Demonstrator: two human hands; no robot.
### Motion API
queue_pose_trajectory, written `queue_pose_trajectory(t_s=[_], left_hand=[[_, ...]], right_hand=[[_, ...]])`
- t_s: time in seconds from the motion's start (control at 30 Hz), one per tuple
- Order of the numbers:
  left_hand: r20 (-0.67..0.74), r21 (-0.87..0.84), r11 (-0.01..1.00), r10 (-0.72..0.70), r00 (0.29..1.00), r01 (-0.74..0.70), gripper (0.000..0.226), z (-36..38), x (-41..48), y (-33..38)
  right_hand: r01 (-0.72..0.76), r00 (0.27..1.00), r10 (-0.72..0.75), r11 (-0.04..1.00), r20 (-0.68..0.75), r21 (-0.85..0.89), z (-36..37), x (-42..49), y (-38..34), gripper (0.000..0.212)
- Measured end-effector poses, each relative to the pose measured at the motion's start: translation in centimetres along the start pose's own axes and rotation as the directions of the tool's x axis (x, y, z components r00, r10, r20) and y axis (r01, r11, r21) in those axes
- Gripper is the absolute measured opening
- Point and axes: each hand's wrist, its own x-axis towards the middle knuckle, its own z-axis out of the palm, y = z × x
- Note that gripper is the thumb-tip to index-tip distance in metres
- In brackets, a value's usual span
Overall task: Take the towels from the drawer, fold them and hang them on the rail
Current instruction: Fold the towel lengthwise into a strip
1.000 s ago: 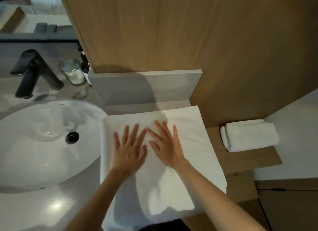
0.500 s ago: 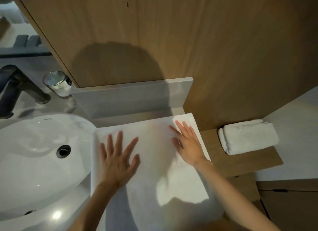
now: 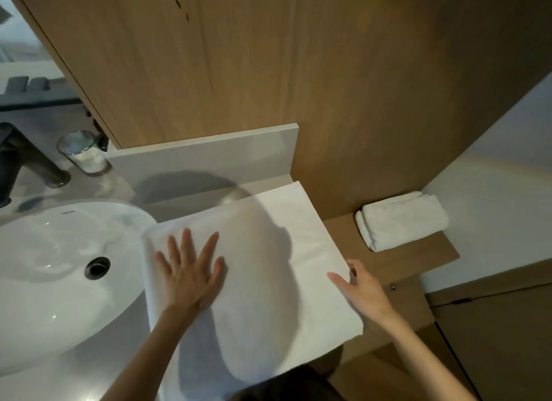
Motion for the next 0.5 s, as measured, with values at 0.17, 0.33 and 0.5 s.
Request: queue_pose_trajectory(t_s=[0.17, 0.33, 0.5], left_hand=[[0.003, -0.021, 0.998, -0.066, 0.998, 0.066, 0.069, -0.4, -3.3, 0.6], [-0.08, 0.021, 0.995, -0.096, 0.992, 0.098, 0.056, -0.8, -6.7, 0.8], [-0.236, 0.188, 0.98, 0.105, 0.966, -0.061, 0.051, -0.5, -10.0, -0.2]], right_hand=[[0.12, 0.989, -0.13, 0.982, -0.063, -0.146, -0.3, -1.1, 0.6, 0.018], [0.333, 0.908, -0.402, 0.862, -0.116, -0.382, -0.2, -0.2, -3.3, 0.011], [0.518, 0.795, -0.606, 0.685, -0.006, -0.512, 0.8, 2.9, -8.9, 0.014]])
